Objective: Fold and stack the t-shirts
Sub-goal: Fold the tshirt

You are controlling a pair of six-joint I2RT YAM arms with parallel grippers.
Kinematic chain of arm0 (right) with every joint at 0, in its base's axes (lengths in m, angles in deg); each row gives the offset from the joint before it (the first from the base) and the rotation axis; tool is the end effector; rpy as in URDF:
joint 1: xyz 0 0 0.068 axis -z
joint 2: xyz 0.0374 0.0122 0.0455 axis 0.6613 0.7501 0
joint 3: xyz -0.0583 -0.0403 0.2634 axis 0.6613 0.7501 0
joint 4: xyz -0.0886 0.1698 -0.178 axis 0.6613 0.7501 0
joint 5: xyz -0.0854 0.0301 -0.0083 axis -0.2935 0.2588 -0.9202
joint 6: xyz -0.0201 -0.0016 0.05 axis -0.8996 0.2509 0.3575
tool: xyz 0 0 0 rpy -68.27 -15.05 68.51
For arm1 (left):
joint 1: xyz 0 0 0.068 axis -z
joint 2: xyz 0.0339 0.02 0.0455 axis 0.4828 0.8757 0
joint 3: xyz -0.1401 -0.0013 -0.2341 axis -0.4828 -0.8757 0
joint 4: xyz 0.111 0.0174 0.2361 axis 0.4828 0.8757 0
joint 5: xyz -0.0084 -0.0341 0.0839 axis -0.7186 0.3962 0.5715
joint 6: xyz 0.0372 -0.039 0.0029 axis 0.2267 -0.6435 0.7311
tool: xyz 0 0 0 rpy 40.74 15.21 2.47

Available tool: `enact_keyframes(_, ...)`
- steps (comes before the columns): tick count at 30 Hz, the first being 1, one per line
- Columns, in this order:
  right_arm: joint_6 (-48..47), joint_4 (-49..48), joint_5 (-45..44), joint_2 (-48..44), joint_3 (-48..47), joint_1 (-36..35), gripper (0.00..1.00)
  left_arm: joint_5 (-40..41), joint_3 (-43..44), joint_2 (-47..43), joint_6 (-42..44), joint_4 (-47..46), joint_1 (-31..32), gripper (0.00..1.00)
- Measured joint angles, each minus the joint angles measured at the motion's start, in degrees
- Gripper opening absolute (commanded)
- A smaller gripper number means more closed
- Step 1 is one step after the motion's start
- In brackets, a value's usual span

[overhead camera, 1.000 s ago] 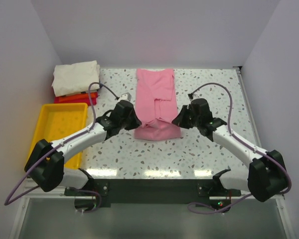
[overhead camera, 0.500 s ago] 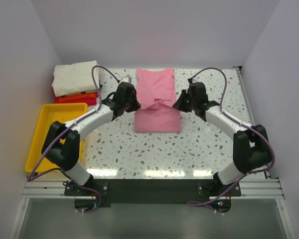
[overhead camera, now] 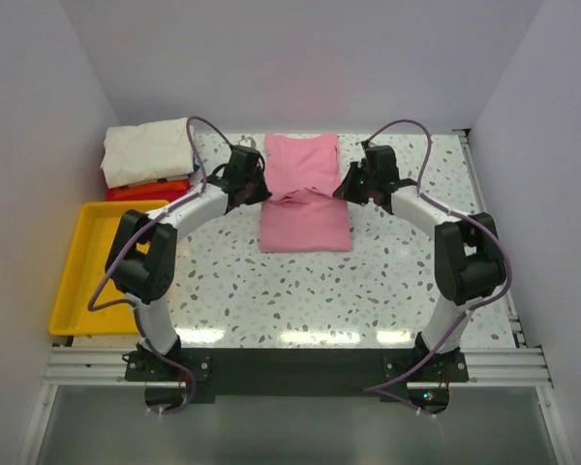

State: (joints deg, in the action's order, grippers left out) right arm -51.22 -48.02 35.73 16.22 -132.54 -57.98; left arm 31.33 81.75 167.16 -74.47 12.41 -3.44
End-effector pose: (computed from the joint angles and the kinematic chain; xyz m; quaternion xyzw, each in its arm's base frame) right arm 0.3822 0.1213 0.2218 0.0800 0.8943 0.2625 0.3536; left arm 0.3714 -0.1736 0.2249 -0.1326 0.9058 -0.1882 0.3558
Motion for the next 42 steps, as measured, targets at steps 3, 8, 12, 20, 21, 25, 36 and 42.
enact_keyframes(3,-0.1,0.0,0.0,1.4,-1.0,0.4,0.00,-0.6,1.6,2.2,1.1,0.0,-0.8,0.00)
enact_keyframes(8,-0.2,-0.2,0.2,4.4,-3.0,1.2,0.00,-1.2,4.5,5.6,2.7,0.0,-1.5,0.00)
enact_keyframes(12,-0.5,-0.2,0.9,7.2,-4.6,1.9,0.00,-1.6,5.7,7.6,3.6,0.0,-1.8,0.00)
enact_keyframes(20,-0.6,0.0,1.2,10.5,-7.0,2.4,0.00,-2.6,9.0,11.5,4.5,0.2,-2.4,0.09)
enact_keyframes(21,-0.6,0.0,1.2,10.8,-7.4,2.5,0.01,-2.7,9.1,11.8,4.5,0.3,-2.5,0.11)
enact_keyframes(25,-0.6,0.2,1.2,12.4,-8.7,2.8,0.10,-2.7,9.2,12.4,4.9,0.5,-3.0,0.34)
enact_keyframes(36,-1.9,0.9,1.3,13.3,-10.5,3.7,0.98,-3.5,9.4,11.2,6.5,0.5,-3.4,1.00)
enact_keyframes(42,-2.7,2.0,2.3,11.1,-8.8,3.8,0.98,-4.2,3.4,2.7,6.3,0.0,-3.5,1.00)
